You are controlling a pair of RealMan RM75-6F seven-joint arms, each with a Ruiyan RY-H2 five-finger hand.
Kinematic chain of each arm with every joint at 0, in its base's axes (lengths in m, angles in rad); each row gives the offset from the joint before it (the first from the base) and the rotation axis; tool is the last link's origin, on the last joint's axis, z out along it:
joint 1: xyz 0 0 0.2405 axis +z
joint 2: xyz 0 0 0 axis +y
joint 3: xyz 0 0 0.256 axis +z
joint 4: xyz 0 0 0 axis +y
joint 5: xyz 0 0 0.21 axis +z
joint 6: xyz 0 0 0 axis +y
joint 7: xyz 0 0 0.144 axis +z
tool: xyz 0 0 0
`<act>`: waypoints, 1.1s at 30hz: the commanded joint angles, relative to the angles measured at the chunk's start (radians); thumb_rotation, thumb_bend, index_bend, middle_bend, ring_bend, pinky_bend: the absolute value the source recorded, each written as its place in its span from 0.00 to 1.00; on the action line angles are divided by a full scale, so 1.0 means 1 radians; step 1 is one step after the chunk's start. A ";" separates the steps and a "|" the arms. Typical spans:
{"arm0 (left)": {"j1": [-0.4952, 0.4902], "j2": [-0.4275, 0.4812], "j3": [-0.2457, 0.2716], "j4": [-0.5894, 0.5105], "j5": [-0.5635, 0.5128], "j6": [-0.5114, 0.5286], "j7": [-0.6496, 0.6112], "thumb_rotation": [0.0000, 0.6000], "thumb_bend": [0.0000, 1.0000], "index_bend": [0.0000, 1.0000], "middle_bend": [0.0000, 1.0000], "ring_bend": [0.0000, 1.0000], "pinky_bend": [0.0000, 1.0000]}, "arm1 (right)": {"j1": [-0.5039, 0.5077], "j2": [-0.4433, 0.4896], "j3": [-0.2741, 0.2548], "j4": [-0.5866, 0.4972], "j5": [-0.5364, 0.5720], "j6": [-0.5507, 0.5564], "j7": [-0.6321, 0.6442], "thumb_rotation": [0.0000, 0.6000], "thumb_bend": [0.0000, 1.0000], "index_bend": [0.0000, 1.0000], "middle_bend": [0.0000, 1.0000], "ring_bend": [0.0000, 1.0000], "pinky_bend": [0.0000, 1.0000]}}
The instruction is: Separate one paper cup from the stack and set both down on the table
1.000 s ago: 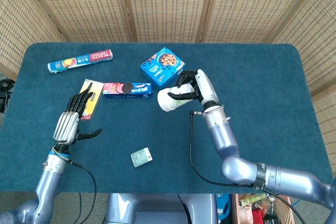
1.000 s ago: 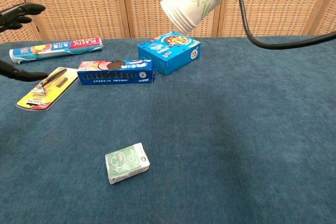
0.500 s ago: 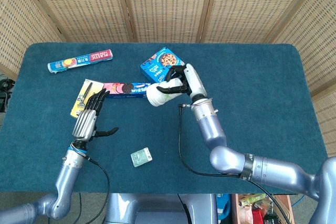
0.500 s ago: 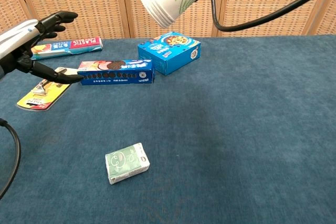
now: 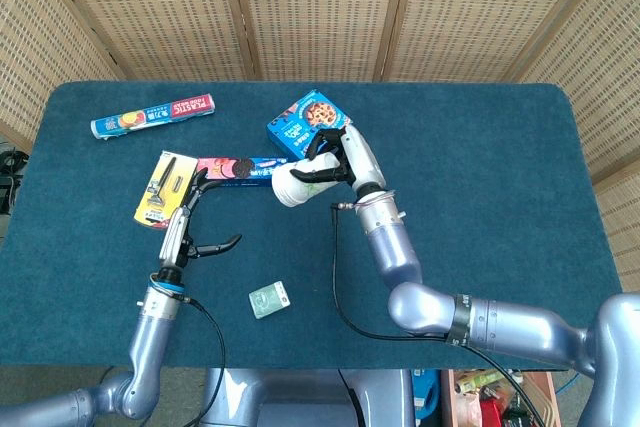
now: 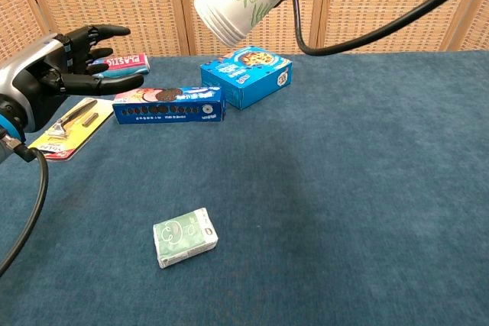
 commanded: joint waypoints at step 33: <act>-0.024 -0.238 -0.087 0.101 -0.062 -0.014 -0.317 1.00 0.18 0.55 0.00 0.00 0.00 | 0.047 -0.064 -0.013 -0.006 0.032 0.053 -0.052 1.00 0.27 0.77 0.68 0.55 0.80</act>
